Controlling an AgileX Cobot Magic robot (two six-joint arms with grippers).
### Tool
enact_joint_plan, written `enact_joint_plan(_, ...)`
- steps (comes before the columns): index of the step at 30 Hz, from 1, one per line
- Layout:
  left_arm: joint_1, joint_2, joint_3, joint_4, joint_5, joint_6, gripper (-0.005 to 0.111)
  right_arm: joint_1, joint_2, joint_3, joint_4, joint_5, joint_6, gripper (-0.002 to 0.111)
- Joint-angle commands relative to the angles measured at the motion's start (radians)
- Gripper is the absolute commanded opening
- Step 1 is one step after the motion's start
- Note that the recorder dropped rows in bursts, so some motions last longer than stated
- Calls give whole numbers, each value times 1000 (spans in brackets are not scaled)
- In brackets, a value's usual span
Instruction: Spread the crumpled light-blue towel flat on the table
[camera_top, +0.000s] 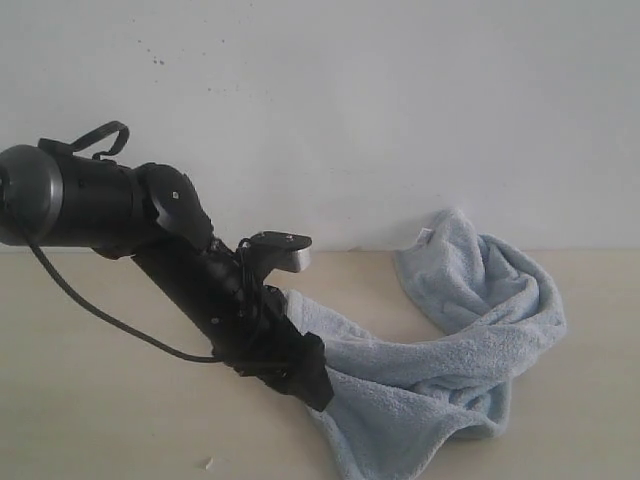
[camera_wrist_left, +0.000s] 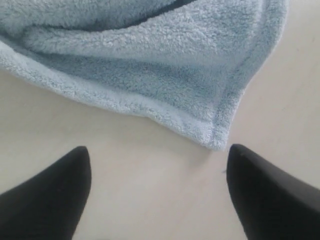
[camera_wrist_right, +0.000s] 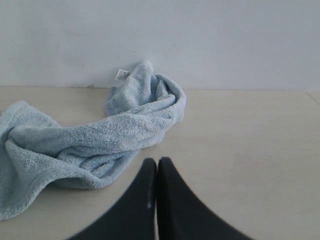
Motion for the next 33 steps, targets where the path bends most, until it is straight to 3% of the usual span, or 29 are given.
enact_joint_plan(1,-3,-12,-3,-10,6,-11,72,1,-4,-1,-1,-2,-1,0)
enact_joint_plan(7,-3,-12,7,-14,-6,-115,72,1,-4,-1,-1,-2,-1,0)
enact_joint_plan(11,-3,-8,58,-82,-102,-124,72,1,-4,-1,-1,-2,-1,0)
enact_joint_plan(17,-3,20,60,-249,-198,65,72,1,-4,-1,-1,-2,-1,0)
enact_joint_plan(20,-3,49,60,-254,-347,179,72,1,-4,-1,-1,-2,-1,0)
enact_joint_plan(23,0,73,60,-215,-486,177,72,1,-4,-1,-1,-2,-1,0)
enact_joint_plan(33,11,149,60,-215,-661,192,72,1,-4,-1,-1,-2,-1,0)
